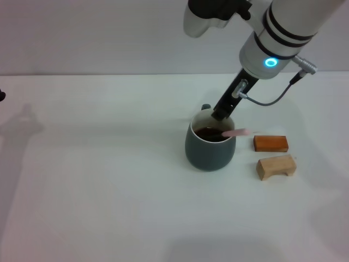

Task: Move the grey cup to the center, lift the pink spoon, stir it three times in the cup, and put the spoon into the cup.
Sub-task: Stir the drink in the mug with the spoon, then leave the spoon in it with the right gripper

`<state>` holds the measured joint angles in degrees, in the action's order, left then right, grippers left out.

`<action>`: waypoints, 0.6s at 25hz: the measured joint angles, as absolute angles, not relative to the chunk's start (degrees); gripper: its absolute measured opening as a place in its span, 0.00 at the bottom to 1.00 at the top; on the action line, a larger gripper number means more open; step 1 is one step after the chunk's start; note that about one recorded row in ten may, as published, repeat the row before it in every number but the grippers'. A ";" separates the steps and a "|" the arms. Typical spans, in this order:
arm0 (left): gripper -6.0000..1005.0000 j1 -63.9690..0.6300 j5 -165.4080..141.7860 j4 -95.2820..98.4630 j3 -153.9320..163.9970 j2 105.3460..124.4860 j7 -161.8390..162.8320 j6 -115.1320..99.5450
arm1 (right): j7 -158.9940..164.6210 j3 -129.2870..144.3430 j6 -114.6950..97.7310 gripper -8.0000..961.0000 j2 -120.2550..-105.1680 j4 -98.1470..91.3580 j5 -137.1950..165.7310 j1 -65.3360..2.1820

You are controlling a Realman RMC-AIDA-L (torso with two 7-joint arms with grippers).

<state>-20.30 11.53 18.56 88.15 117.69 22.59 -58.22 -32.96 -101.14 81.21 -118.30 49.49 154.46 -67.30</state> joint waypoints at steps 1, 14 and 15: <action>0.00 -20.30 11.54 18.55 88.15 117.68 22.59 -58.22 | -32.88 -101.00 80.39 0.23 -118.30 49.71 154.52 -67.25; 0.00 -19.93 11.76 18.00 87.23 117.74 22.35 -58.25 | -26.39 -86.21 40.77 0.23 -119.14 71.89 150.32 -40.04; 0.00 -19.78 11.77 18.01 87.07 117.75 22.39 -58.37 | -24.47 -84.70 37.91 0.23 -119.14 74.47 151.19 -36.52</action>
<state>-19.78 11.77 18.01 87.07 117.75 22.39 -58.37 -24.47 -84.70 37.91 -119.14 74.47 151.19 -36.52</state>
